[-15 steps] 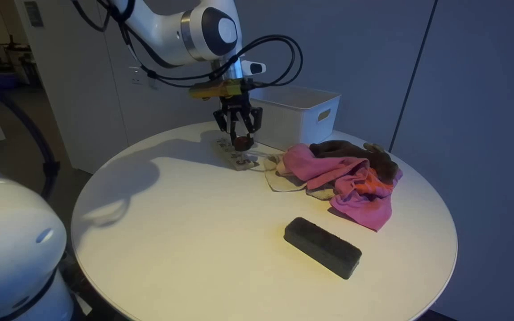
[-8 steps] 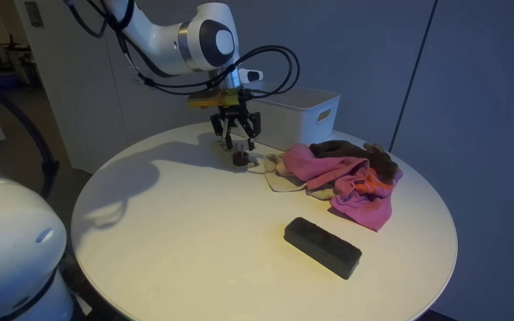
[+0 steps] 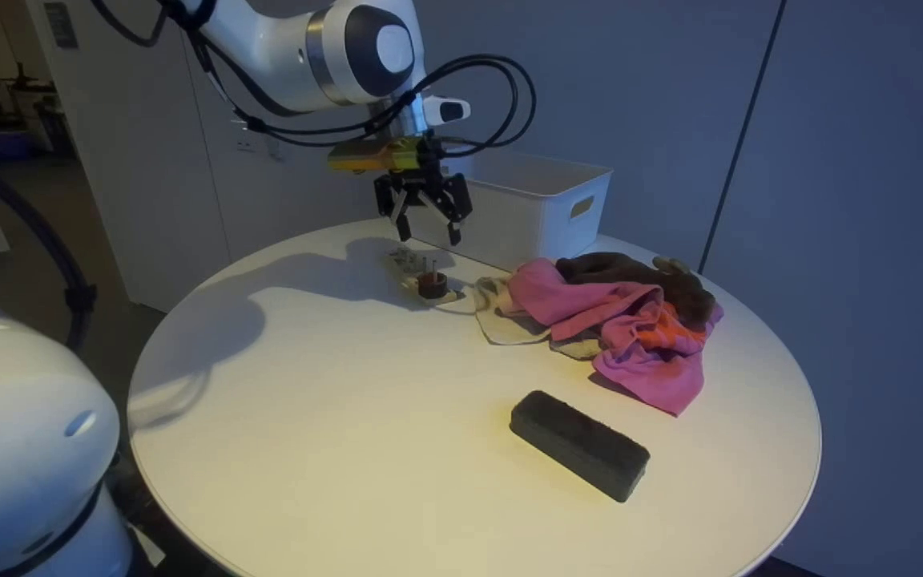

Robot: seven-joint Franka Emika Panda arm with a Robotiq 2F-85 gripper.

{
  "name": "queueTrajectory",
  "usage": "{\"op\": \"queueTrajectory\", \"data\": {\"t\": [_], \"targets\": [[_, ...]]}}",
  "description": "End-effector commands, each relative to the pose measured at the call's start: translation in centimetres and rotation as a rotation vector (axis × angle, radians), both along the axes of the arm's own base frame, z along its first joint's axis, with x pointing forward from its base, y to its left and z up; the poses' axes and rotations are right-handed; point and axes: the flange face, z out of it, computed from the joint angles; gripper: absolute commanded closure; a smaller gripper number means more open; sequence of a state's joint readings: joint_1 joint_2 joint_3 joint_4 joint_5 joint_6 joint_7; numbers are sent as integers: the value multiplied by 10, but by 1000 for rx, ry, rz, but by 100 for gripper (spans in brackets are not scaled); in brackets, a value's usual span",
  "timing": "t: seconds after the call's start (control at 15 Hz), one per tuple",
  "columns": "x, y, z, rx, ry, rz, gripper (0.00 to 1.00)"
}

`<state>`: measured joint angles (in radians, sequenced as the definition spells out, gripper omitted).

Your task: Move the black item across the object

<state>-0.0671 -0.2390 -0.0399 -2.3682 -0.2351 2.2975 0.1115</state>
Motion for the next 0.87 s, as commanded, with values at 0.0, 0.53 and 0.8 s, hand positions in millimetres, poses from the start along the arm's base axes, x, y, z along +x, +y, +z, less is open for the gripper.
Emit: {"op": "queueTrajectory", "data": {"t": [0.0, 0.53, 0.8], "targets": [[-29, 5, 50, 75, -70, -101, 0], [-59, 0, 89, 131, -6, -166, 0], [-60, 0, 89, 133, -2, -175, 0]]}}
